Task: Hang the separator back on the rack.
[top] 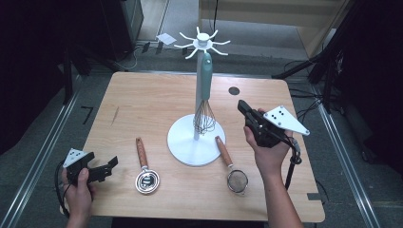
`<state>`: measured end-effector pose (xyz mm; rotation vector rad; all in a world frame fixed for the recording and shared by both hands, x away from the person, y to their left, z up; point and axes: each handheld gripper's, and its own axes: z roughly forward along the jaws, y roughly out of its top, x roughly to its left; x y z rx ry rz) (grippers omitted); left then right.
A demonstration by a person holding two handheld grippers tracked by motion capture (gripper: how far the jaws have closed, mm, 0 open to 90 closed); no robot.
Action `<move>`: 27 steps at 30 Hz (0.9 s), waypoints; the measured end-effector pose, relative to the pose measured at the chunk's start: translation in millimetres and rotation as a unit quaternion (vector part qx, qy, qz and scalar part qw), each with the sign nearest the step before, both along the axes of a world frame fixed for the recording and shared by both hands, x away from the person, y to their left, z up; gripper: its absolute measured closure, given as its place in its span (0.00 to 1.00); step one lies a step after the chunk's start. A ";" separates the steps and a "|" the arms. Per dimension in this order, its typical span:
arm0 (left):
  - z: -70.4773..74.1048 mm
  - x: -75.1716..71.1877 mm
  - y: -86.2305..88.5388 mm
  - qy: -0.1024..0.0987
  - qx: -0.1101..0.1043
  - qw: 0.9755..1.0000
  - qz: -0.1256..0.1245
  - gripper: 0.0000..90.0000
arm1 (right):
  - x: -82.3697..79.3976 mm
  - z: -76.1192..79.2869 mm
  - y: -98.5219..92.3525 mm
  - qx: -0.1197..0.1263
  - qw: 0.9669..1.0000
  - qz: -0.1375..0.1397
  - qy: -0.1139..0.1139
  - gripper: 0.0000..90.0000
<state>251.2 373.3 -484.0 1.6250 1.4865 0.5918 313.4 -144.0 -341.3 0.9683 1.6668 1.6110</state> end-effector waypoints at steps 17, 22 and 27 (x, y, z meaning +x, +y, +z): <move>0.1 -0.1 0.0 0.000 0.001 1.000 0.000 0.00 | -11.5 -71.4 -23.5 -0.022 0.996 -0.018 0.084 1.00; 0.1 -0.1 0.1 0.000 0.000 1.000 -0.001 0.00 | -14.7 -84.9 -25.0 -0.027 0.994 -0.010 0.106 1.00; 0.1 -0.1 0.4 0.002 0.001 1.000 -0.001 0.00 | -19.9 -106.4 -23.9 -0.036 0.986 0.013 0.161 1.00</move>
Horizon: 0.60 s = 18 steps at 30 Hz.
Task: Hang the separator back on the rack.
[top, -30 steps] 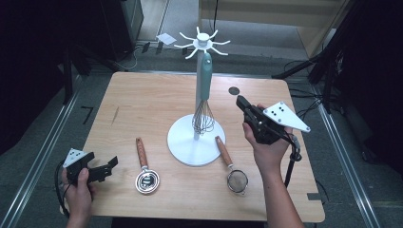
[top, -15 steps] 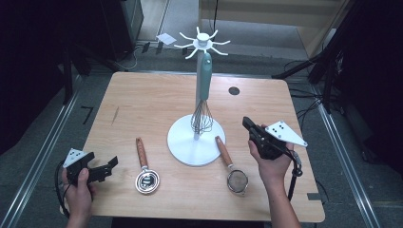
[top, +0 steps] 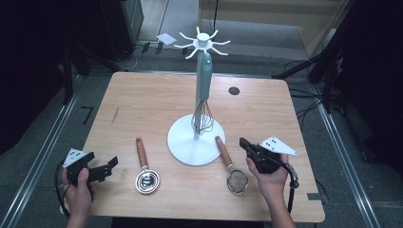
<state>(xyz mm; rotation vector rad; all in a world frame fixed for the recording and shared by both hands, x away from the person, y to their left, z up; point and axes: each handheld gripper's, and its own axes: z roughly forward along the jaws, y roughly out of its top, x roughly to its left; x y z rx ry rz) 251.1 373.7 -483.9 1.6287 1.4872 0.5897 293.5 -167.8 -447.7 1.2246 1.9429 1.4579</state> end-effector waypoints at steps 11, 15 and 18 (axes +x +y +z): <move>-0.1 0.6 0.5 0.003 -0.002 1.000 -0.002 0.00 | -22.5 -24.4 7.9 -0.020 0.996 0.045 0.069 0.99; -0.1 0.8 0.2 0.004 -0.002 1.000 -0.002 0.00 | -30.6 -29.3 8.4 -0.040 0.994 0.058 0.085 0.99; 0.0 0.7 0.2 0.004 -0.002 1.000 -0.001 0.00 | -31.5 -33.1 5.4 -0.058 0.993 0.053 0.093 0.99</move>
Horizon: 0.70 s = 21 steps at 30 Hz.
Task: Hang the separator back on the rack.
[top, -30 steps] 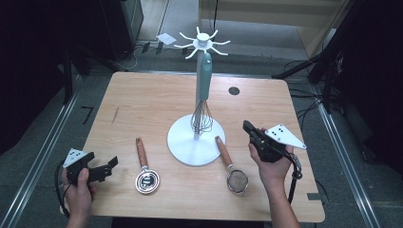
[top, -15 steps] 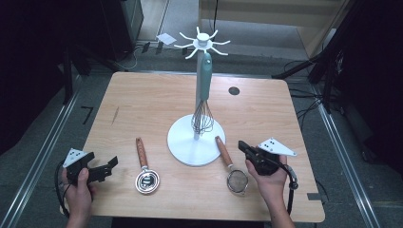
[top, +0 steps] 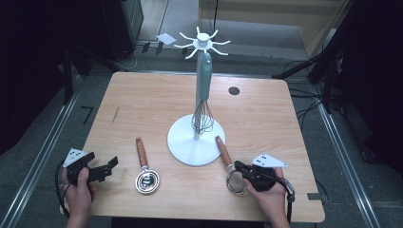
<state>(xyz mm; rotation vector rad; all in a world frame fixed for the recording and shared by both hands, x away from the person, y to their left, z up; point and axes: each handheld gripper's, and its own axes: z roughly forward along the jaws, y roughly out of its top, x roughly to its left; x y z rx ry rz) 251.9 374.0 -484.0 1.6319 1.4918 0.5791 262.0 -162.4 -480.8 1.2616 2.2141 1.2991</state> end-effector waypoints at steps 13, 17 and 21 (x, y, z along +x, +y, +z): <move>-0.2 0.4 0.0 0.001 0.000 1.000 0.000 0.00 | -8.8 3.3 -20.9 0.035 0.999 0.006 0.001 0.98; -0.2 0.4 -0.1 0.001 0.000 1.000 0.001 0.00 | -11.2 -0.2 -20.6 0.021 1.000 0.015 0.012 0.98; -0.2 0.6 0.0 0.002 0.000 1.000 0.001 0.00 | -10.2 -4.7 -21.3 -0.005 1.000 0.011 0.026 0.98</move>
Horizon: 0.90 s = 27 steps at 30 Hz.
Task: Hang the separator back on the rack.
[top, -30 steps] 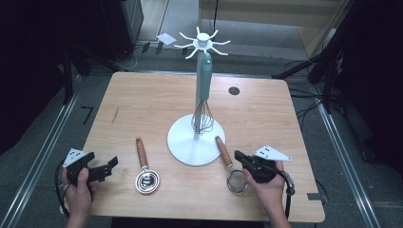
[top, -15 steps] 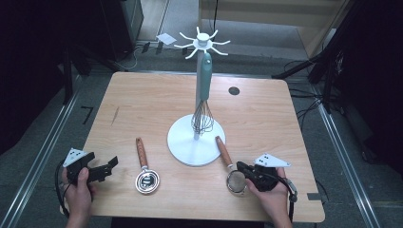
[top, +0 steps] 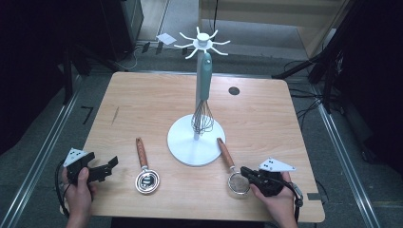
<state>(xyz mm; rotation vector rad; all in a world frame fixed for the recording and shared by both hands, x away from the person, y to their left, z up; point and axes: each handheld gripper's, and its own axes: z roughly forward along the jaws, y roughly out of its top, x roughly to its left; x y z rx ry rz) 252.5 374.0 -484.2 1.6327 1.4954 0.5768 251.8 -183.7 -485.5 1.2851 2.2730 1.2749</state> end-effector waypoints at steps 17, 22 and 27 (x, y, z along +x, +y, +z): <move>0.0 0.3 -0.2 0.001 0.001 1.000 0.000 0.00 | 4.4 -7.7 2.2 -0.033 0.999 -0.002 0.027 0.93; 0.0 0.3 -0.1 0.001 0.001 1.000 0.000 0.00 | 4.1 -11.3 5.4 -0.072 0.997 -0.007 0.031 0.98; 0.0 0.3 -0.2 0.002 0.002 1.000 0.000 0.00 | 5.1 -11.0 2.9 -0.085 0.996 -0.021 0.037 1.00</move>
